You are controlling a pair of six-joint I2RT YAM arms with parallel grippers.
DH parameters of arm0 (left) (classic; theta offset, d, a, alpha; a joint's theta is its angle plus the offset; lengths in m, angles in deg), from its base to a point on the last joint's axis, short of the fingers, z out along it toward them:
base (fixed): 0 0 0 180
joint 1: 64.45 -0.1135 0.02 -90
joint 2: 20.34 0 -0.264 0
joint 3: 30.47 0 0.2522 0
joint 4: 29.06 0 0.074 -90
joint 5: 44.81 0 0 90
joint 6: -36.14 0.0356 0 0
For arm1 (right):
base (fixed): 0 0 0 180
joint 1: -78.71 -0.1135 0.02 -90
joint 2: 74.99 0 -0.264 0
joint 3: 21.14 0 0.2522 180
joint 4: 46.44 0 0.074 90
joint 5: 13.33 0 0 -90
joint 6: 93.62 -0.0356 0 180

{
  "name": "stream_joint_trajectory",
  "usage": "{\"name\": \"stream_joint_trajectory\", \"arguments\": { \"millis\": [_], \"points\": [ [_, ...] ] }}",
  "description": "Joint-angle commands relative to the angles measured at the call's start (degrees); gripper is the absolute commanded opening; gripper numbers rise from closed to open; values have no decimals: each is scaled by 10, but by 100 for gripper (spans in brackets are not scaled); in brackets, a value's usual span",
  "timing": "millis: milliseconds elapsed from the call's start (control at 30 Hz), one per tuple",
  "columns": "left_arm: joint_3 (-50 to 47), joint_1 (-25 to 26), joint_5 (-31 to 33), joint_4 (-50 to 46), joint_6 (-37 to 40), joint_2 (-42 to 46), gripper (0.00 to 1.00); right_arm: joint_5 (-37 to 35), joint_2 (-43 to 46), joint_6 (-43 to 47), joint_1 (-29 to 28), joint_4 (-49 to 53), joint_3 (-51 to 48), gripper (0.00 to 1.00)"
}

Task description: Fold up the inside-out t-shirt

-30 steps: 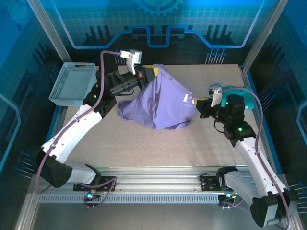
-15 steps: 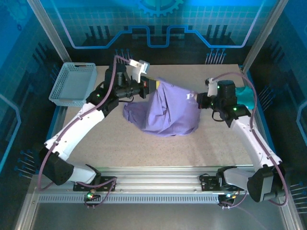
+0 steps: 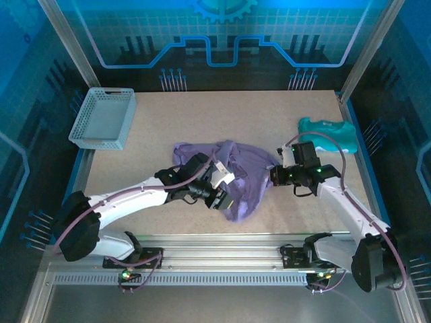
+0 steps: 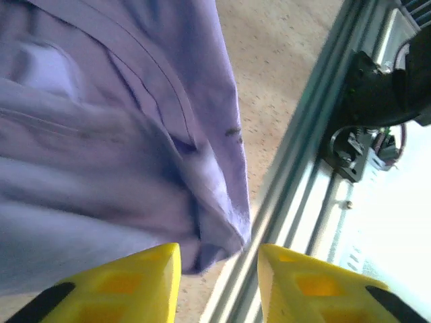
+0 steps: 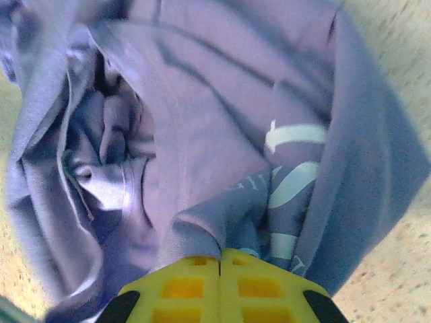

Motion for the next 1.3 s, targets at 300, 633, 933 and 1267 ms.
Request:
{"name": "stream_joint_trajectory", "arguments": {
  "millis": [300, 633, 933, 1267],
  "points": [
    [129, -73, 197, -47, -78, -94, 55, -65, 4, -38, -53, 8, -4, 0],
    [206, -1, 238, -108, -98, -180, 43, -73, -16, -27, -53, 4, 8, 0],
    [248, -1, 237, -120, -145, -245, 51, -59, -37, -21, -52, -8, 19, 0],
    [262, -20, 250, -124, -159, -279, 37, -64, -28, -19, -51, -11, 9, 0]
  ]
}}
